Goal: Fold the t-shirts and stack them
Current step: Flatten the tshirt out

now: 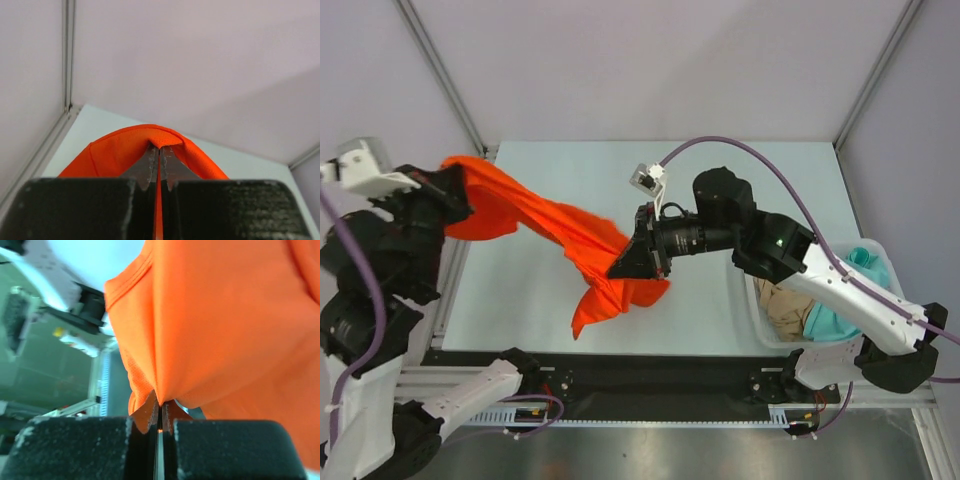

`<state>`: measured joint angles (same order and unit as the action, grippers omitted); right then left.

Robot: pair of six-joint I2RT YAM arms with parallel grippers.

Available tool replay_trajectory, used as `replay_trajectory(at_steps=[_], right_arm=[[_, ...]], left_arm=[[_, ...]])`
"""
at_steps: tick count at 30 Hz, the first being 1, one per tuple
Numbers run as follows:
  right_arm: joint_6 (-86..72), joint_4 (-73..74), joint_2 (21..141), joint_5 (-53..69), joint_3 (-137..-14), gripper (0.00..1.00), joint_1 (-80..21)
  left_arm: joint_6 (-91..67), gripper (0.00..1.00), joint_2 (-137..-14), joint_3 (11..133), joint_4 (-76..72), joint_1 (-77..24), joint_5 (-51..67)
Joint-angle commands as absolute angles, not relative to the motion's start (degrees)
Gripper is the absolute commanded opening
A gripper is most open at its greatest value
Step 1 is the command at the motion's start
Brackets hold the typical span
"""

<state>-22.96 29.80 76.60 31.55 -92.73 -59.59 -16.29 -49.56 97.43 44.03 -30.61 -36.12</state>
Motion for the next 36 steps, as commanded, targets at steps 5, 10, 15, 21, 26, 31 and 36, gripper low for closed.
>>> replay_trajectory(at_steps=[5,10,15,21,26,31,36], right_arm=[[-26.10,25.93,80.41,48.59,-99.40,0.00,-59.15],[-29.77,23.92,84.38,54.56,-102.05,0.00,-57.66],[-41.98,6.74,79.55,57.92,-86.45,0.00,-49.61],[-51.60,1.38,69.61,52.91,-64.26,0.01,-33.24],[-37.37,31.57,69.96,35.10,-63.46,0.22,-27.25],[-28.14,45.96,69.79,15.83,-65.13,0.52,-24.18],[-23.65,45.36,70.92,17.57,-62.76,0.54,-27.59]], left_arm=[[-3.00,0.00,-54.75,105.38,29.99,-30.50,-41.57],[1.67,0.00,-60.02,107.31,22.42,-30.50,-38.41],[1.93,0.00,-68.61,102.41,18.46,-30.59,-28.78],[-1.75,0.00,-83.85,98.17,19.94,-30.41,-18.98],[-9.12,0.42,-109.92,121.29,40.00,-30.50,-20.38],[-14.76,0.77,-104.89,116.15,43.68,-30.59,-23.46],[-15.99,0.77,-88.98,92.86,41.75,-30.50,-20.66]])
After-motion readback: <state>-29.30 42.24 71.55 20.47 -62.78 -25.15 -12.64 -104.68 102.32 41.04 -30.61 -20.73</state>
